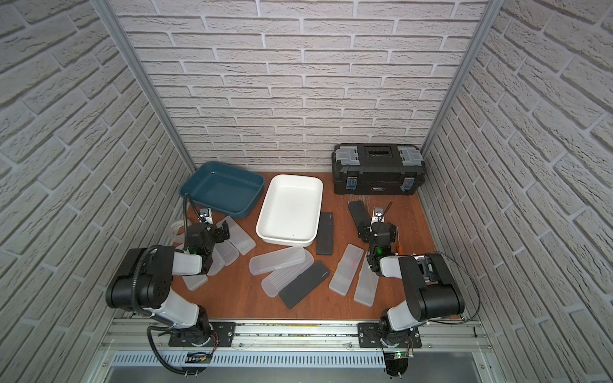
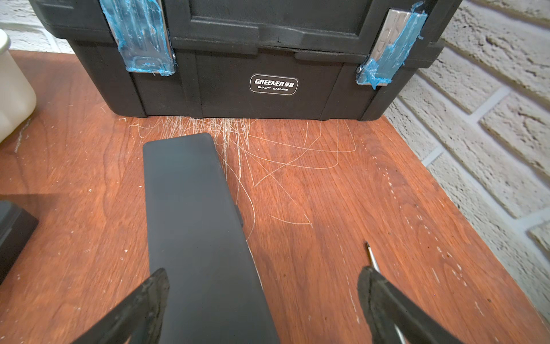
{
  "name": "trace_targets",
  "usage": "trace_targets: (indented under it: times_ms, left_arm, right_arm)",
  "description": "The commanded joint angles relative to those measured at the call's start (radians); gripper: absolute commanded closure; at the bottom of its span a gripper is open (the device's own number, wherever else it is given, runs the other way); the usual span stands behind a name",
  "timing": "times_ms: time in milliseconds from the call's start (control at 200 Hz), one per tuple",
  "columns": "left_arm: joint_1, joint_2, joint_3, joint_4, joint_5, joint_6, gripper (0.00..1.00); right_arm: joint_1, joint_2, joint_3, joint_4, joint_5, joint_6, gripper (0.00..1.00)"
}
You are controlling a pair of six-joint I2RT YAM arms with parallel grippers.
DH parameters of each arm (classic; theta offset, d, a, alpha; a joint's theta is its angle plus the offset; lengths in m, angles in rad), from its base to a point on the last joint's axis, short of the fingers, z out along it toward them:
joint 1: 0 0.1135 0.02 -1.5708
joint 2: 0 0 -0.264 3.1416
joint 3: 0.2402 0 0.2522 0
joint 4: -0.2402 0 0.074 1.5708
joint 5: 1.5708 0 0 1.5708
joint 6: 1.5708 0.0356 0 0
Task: Place the pencil cases by color into the storage box
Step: Pick up the pencil case from the center of the board.
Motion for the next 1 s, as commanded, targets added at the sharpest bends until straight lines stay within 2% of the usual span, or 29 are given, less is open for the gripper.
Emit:
trace_targets:
  times_ms: [0,430,545,575,645,785,900,995]
  left_arm:
    - [0.004,-0.004,0.014,0.033,0.006,-0.009,0.02]
    - [-0.006,-0.019,0.021,0.016,-0.026,-0.004,0.02]
    - [-0.017,-0.121,0.151,-0.305,-0.064,-0.004,0.02]
    - [-0.016,-0.144,0.174,-0.353,-0.062,-0.003,0.02]
    - [-0.015,-0.216,0.207,-0.428,-0.064,-0.027,0.02]
    - [-0.021,-0.292,0.391,-0.756,-0.053,-0.086,0.02]
    - [-0.023,-0.318,0.524,-0.977,-0.056,-0.093,0.02]
    - [-0.022,-0.355,0.594,-1.096,-0.036,-0.134,0.02]
  right_arm:
    - [-0.002,-0.003,0.02,0.043,0.011,-0.001,0.01]
    - [0.021,-0.021,0.013,0.047,0.037,-0.024,0.01]
    - [0.026,-0.055,0.028,-0.003,0.079,-0.014,0.01]
    - [0.031,-0.072,0.057,-0.064,0.098,-0.018,0.01]
    - [0.037,-0.117,0.179,-0.337,0.139,0.021,0.01]
    - [0.043,-0.157,0.334,-0.62,0.157,0.072,0.0]
    - [0.049,-0.164,0.498,-0.907,0.078,0.161,0.0]
    - [0.08,-0.187,0.589,-1.059,0.032,0.209,0.01]
